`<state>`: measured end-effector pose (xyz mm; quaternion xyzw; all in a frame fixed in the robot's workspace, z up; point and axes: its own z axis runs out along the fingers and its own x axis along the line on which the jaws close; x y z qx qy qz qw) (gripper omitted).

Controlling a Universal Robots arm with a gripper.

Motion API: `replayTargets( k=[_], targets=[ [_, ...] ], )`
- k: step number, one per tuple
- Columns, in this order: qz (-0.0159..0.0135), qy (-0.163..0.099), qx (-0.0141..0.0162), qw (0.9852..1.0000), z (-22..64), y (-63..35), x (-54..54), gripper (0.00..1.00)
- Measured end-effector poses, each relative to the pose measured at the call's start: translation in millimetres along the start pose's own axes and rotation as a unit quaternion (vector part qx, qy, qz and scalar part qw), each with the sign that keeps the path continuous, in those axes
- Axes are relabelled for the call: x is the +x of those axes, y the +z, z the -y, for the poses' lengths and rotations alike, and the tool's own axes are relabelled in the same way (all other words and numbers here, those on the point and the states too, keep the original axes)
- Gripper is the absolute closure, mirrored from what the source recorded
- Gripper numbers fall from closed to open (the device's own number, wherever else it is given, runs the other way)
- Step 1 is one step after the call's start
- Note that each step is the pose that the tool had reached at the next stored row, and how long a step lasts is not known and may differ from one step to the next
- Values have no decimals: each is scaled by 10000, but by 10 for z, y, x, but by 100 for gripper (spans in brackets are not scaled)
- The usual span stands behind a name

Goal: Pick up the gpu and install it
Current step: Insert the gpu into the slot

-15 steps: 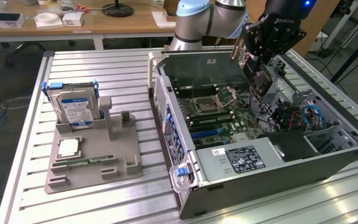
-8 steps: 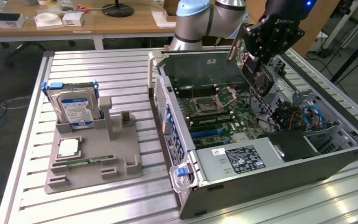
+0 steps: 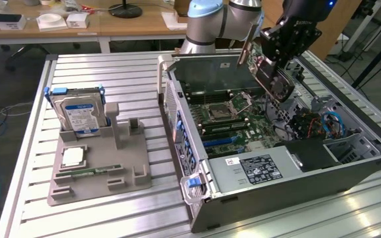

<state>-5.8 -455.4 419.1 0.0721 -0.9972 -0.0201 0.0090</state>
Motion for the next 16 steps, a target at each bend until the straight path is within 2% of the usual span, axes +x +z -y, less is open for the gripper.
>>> replayTargets(
  k=[4,8,12,16],
  targets=[
    [-15,-365,5,9993,0,0,0,74],
    [-31,-723,15,9974,0,0,0,74],
    [-46,-1089,23,9940,0,0,0,74],
    [-60,-1430,29,9897,0,1,1,74]
  ],
)
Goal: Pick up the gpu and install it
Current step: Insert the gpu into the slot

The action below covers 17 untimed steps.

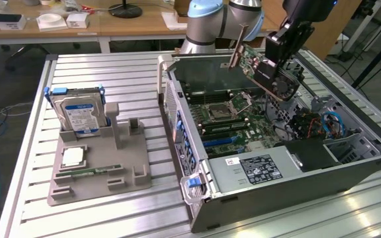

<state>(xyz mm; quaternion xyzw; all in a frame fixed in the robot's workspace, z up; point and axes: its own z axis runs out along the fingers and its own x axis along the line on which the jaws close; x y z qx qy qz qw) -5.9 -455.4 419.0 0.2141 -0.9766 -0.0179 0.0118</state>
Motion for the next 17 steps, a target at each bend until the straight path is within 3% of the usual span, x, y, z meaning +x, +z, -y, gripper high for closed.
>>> replayTargets(
  k=[5,9,13,17],
  targets=[
    [-16,-407,6,9992,0,2,0,74],
    [-31,-772,12,9970,0,3,1,74],
    [-46,-1138,17,9935,0,3,0,74],
    [-60,-1494,23,9888,0,3,0,74]
  ],
)
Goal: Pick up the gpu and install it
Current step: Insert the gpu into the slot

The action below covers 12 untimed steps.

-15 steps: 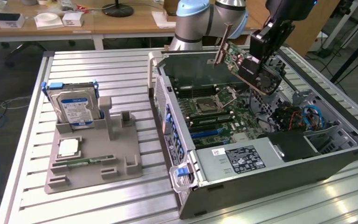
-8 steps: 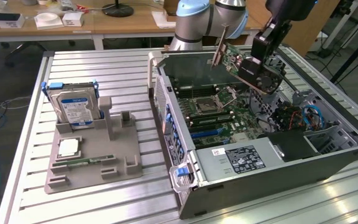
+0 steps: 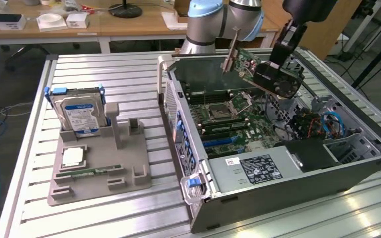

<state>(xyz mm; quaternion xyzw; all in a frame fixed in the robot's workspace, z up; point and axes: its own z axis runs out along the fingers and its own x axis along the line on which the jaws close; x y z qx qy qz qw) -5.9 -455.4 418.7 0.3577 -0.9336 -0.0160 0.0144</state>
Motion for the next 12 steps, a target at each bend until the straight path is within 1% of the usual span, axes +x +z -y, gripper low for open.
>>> replayTargets(
  k=[3,6,8,12],
  targets=[
    [-12,-279,5,9996,0,0,0,74],
    [-22,-547,9,9985,0,1,0,74],
    [-29,-724,11,9974,0,1,0,74],
    [-44,-1090,17,9940,0,2,0,74]
  ],
)
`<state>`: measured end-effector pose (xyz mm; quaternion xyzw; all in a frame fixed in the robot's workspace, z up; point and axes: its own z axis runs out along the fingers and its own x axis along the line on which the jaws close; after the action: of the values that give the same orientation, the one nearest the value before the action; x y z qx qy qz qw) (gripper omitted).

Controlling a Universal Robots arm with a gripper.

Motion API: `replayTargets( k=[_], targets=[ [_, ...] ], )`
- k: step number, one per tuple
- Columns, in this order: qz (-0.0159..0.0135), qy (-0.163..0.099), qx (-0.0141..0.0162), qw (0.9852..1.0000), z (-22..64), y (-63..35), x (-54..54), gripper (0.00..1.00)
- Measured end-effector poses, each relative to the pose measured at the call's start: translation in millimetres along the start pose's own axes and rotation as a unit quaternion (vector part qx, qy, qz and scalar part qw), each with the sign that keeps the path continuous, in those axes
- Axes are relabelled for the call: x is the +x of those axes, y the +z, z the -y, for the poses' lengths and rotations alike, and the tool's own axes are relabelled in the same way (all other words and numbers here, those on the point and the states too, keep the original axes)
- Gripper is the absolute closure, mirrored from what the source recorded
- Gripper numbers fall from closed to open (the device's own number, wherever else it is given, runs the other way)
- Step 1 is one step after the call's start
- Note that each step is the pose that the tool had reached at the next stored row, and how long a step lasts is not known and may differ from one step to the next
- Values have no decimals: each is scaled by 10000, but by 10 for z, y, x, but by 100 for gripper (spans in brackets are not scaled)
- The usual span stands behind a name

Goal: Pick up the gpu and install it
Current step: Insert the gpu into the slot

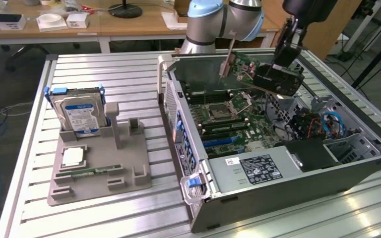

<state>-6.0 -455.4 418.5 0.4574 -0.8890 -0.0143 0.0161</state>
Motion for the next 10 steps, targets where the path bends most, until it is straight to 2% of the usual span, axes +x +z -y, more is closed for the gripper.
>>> replayTargets(
  k=[5,10],
  targets=[
    [-17,-424,7,9991,0,0,0,74],
    [-35,-852,14,9964,0,0,0,74]
  ],
)
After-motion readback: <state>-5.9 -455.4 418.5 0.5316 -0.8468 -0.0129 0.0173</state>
